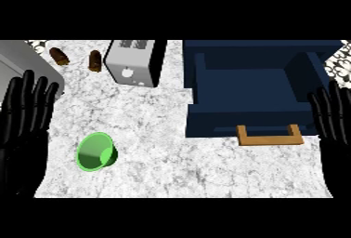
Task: Pick up the cup, place it into the drawer and close the drawer
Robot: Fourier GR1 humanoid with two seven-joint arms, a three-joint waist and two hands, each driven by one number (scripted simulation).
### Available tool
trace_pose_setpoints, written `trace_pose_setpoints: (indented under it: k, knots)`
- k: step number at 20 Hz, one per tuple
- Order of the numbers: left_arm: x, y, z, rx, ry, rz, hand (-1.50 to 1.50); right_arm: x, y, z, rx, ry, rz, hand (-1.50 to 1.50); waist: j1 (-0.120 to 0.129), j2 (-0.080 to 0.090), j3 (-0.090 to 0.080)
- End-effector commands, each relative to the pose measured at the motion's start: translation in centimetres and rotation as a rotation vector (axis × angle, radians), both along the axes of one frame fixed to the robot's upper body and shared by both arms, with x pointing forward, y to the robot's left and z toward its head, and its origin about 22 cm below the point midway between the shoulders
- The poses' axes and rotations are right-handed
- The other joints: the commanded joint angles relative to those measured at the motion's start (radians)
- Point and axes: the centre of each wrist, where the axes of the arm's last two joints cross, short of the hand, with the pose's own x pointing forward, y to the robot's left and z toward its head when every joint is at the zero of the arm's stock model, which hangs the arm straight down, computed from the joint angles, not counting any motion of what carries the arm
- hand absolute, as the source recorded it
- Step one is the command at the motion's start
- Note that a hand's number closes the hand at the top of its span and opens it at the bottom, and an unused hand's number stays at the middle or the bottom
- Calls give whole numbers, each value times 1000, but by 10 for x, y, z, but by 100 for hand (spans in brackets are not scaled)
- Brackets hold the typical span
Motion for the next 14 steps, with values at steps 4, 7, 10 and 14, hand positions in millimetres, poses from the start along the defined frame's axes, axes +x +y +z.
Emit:
trace_pose_setpoints:
  k: [4,7,10,14]
  knots:
    - [9,-17,-8,21,6,175,-150,5,-1,6,-7,-11,32,-150,17,-9,12]
    - [-13,-23,-31,-163,88,239,-150,11,11,7,47,45,150,-150,28,-9,10]
    - [-13,-44,-28,-171,78,252,-150,9,1,25,51,53,176,-150,19,-10,11]
    - [1,-51,-26,-197,61,241,-150,1,10,21,59,49,142,-150,18,-10,11]
